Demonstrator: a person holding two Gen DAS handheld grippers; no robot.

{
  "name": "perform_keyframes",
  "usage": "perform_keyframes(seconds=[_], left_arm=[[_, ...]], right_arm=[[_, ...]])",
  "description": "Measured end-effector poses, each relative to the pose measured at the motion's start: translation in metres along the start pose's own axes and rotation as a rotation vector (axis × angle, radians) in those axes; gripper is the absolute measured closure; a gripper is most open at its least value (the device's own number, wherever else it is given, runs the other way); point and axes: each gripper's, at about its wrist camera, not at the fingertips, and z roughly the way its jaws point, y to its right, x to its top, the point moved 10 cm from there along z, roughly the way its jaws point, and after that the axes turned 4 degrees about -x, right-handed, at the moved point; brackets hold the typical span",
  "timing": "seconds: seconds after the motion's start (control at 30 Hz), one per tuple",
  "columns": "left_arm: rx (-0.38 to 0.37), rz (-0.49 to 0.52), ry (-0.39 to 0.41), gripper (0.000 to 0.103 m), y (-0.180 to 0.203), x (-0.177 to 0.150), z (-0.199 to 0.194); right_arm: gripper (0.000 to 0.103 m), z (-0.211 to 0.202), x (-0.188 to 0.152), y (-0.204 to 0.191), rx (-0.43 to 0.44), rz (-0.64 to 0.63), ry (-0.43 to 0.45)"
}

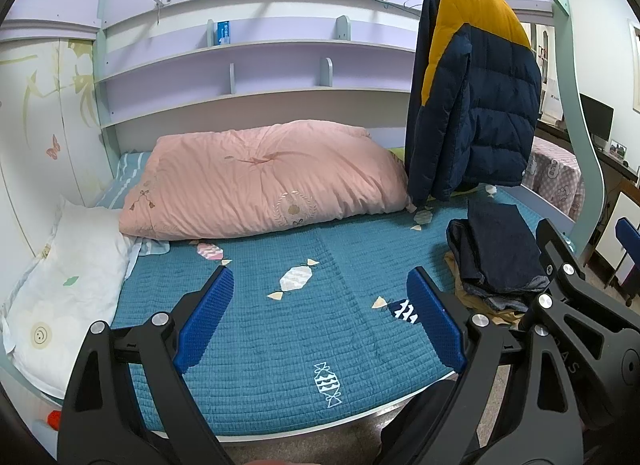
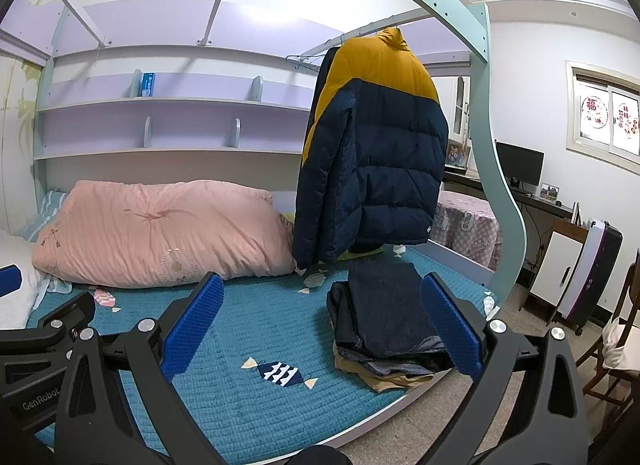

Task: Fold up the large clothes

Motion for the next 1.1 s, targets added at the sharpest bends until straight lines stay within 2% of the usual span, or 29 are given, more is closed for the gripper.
perform_keyframes(seconds=[1.1], left_arm=[[-0.006, 0.001, -0.02, 0.014, -0.01, -0.01, 0.006]], right_arm=[[0.008, 0.011, -0.01, -0.003, 0.025, -0.008, -0.019]])
